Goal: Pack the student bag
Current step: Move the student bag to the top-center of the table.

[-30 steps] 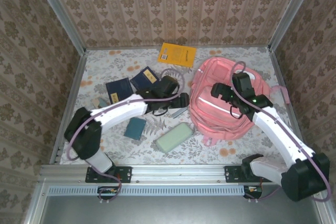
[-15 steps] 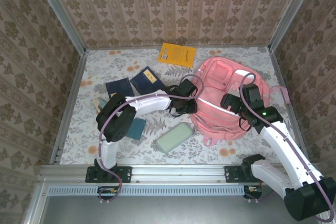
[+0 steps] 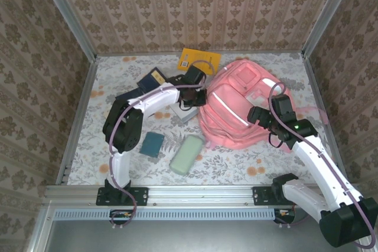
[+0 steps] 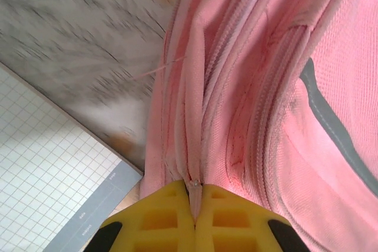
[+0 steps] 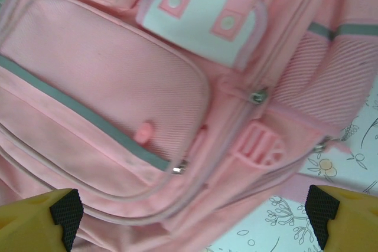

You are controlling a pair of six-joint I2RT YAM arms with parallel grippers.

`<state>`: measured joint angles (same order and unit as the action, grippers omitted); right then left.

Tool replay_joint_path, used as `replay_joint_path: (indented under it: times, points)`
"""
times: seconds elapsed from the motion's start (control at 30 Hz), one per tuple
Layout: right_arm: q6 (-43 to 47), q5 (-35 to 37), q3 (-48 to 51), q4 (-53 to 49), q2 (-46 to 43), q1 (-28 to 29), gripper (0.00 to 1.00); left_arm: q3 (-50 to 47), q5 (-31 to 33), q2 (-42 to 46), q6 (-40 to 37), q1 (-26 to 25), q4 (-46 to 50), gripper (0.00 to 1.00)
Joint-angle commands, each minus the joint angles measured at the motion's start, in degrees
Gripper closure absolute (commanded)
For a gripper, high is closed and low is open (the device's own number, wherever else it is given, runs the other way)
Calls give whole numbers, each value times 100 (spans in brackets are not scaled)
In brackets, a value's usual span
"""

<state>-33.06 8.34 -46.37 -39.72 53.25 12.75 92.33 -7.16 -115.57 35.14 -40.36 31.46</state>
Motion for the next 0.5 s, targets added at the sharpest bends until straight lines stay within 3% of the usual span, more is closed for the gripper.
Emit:
replay_joint_path:
  times: [0.0, 0.2, 0.23, 0.3, 0.4, 0.47]
  points:
    - [111, -218, 6, -51, 83, -21, 0, 697, 536, -231, -979, 398, 441, 100]
    - [163, -502, 13, 101, 348, -17, 0, 2061, -25, -1029, -1759, 986, 871, 98]
    - [160, -538, 14, 143, 414, -16, 1, 2332, -36, -1184, -1820, 1025, 972, 92]
    - [167, -620, 5, 246, 545, -12, 0, 2761, -40, -1397, -1883, 1073, 1138, 70]
    - [159, -665, 2, 371, 745, -14, 0, 2974, -118, -1387, -1806, 1061, 1251, 68]
    - [134, -652, 52, 457, 858, -10, 0, 2695, -58, -1108, -1712, 980, 1124, 57]
